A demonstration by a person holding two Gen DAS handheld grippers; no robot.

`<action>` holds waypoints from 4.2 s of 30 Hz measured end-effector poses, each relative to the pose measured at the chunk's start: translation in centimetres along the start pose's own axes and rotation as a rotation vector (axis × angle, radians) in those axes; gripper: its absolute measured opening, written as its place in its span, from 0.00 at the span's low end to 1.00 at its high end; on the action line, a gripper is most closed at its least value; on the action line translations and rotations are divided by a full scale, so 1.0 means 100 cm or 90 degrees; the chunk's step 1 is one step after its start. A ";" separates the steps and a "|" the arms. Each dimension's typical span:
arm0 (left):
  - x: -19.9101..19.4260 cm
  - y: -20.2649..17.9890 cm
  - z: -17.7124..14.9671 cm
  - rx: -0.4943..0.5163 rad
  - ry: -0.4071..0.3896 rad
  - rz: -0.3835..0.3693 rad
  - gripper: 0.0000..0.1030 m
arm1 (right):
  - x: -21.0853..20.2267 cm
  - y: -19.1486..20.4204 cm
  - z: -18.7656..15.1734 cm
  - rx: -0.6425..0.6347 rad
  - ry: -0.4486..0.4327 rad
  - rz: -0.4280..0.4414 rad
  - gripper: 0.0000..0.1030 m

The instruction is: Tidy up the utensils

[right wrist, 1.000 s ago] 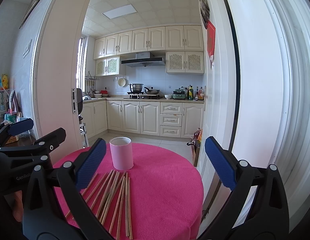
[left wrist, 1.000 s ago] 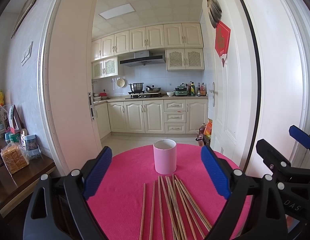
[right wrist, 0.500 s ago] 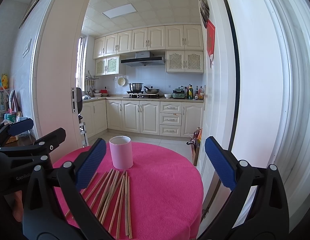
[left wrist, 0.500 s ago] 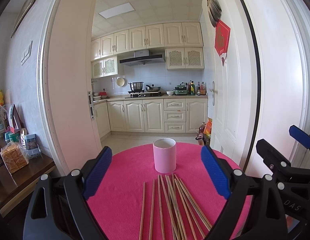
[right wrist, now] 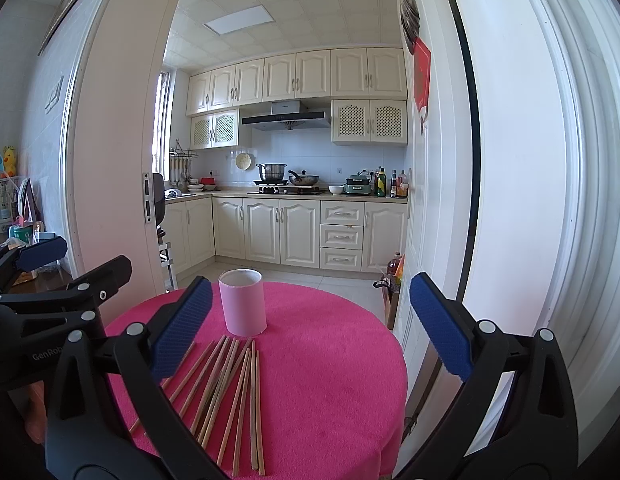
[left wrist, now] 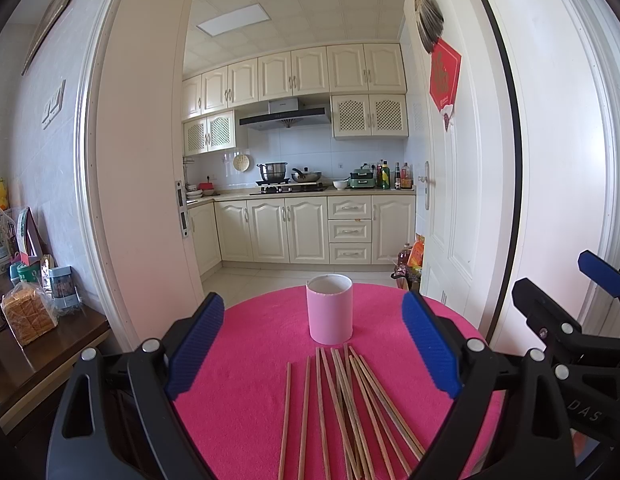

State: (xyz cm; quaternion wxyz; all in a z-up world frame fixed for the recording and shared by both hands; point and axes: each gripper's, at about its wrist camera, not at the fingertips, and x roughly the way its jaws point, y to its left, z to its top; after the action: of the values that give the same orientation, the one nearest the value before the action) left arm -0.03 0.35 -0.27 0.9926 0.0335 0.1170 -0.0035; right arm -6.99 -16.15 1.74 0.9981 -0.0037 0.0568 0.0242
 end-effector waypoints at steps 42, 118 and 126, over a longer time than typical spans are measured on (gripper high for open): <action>0.095 0.036 -0.037 -0.016 0.227 -0.038 0.86 | 0.100 0.021 -0.021 -0.009 0.207 0.067 0.94; 0.230 0.025 0.043 -0.137 -0.063 -0.121 0.05 | 0.266 0.010 0.064 0.133 0.091 0.284 0.06; 0.275 0.021 0.053 -0.162 -0.100 -0.087 0.05 | 0.306 0.014 0.071 0.156 0.015 0.256 0.06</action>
State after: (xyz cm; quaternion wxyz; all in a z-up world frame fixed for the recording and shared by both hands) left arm 28.00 2.14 -1.43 0.9923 -0.1008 0.0408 -0.0591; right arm 24.13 -13.18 5.31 0.9654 0.1289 0.0705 0.2156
